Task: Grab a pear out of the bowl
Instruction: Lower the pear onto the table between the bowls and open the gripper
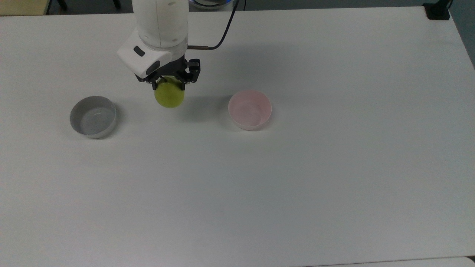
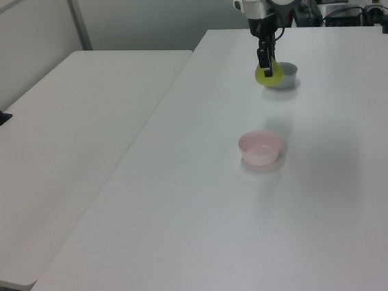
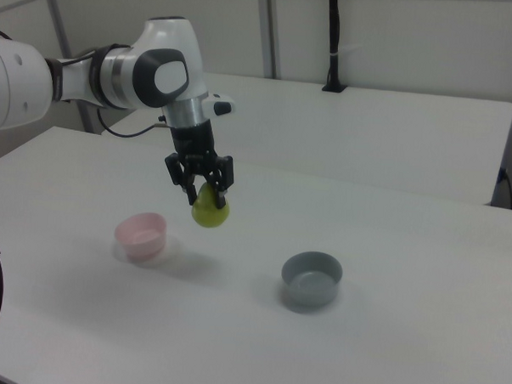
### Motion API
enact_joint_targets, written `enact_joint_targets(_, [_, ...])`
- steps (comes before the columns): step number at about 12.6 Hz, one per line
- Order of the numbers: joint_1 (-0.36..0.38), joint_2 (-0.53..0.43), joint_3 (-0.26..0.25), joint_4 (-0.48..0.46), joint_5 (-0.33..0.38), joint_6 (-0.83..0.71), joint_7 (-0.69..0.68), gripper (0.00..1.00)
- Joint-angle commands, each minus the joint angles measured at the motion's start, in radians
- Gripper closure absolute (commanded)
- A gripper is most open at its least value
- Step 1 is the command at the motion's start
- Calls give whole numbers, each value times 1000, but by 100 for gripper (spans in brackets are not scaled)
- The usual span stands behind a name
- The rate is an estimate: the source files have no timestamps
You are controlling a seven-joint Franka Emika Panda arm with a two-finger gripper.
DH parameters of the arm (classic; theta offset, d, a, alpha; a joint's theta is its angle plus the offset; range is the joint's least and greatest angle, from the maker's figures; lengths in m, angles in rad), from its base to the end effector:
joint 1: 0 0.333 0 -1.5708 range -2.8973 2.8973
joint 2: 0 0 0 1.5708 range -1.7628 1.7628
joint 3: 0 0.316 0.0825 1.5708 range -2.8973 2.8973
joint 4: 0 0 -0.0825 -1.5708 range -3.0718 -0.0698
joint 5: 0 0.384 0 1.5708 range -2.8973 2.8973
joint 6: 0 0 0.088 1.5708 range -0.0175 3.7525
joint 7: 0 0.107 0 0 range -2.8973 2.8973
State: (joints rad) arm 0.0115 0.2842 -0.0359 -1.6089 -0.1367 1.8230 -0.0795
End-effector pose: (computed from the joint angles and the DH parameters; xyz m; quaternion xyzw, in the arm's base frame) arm 0.6383 -0.0245 0.4578 0.9958 0.0473 -0.0385 0.0686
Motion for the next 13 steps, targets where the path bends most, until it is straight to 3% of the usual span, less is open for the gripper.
enact_joint_targets(1, [-5,-1,-5,-75,0,93,-26,85])
enact_joint_targets(10, [-18,95,-5,-135,-18,222,-20,85])
enact_joint_targets(13, [-18,99,-5,-137,-20,231,-16,79])
